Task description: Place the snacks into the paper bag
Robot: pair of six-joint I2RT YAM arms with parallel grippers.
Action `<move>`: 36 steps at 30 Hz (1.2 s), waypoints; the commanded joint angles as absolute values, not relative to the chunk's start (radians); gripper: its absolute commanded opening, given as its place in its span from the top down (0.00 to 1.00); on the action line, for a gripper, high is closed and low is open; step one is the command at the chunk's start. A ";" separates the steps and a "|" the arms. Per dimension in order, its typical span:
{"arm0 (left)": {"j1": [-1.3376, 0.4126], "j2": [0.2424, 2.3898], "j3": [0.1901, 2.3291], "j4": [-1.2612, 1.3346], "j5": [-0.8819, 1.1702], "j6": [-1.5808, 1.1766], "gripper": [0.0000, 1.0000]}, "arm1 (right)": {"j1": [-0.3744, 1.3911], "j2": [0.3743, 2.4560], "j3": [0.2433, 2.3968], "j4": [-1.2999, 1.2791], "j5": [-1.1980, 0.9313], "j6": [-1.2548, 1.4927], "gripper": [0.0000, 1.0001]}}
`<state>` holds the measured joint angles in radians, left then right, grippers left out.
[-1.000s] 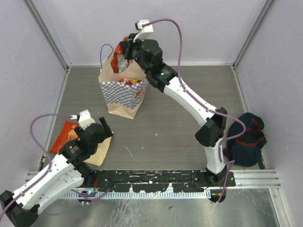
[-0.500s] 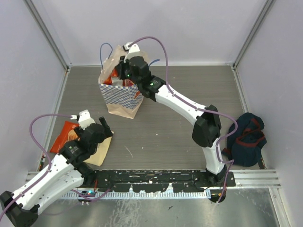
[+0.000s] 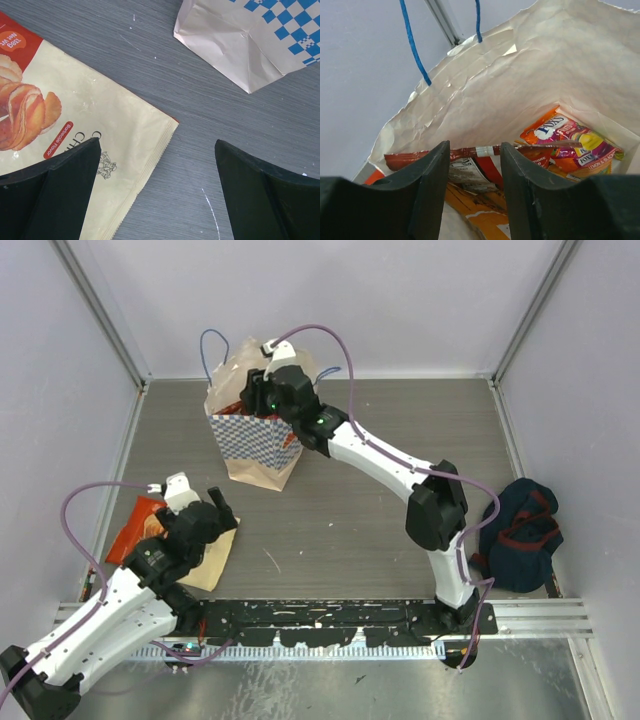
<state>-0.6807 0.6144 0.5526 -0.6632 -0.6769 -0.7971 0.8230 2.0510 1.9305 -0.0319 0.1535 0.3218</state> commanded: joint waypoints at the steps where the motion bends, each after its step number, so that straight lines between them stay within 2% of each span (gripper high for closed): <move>1: -0.683 0.602 0.561 -0.642 -0.711 -0.805 0.02 | 0.843 1.891 1.909 0.028 0.175 0.272 0.50; 9: -0.684 0.622 0.587 -0.686 -0.733 -0.862 0.02 | 0.905 1.682 1.739 0.039 0.149 0.235 0.49; 16: -0.681 0.570 0.565 -0.805 -0.784 -1.038 0.02 | 0.908 1.437 1.365 0.197 0.162 0.301 0.44; 25: -0.679 0.468 0.599 -1.301 -0.891 -1.541 0.02 | 0.908 1.230 1.061 0.305 0.199 0.357 0.43; 31: -0.678 0.427 0.563 -1.453 -0.886 -1.816 0.02 | 0.908 1.130 0.943 0.337 0.251 0.360 0.42; 36: -0.678 0.515 0.554 -1.466 -0.846 -1.919 0.02 | 0.907 1.085 0.877 0.346 0.290 0.348 0.39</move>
<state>-0.6804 0.4450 0.5640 -1.4181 -0.8680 -1.7103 0.9077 1.1374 0.9089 0.2558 0.2283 0.3470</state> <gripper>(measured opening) 0.980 0.597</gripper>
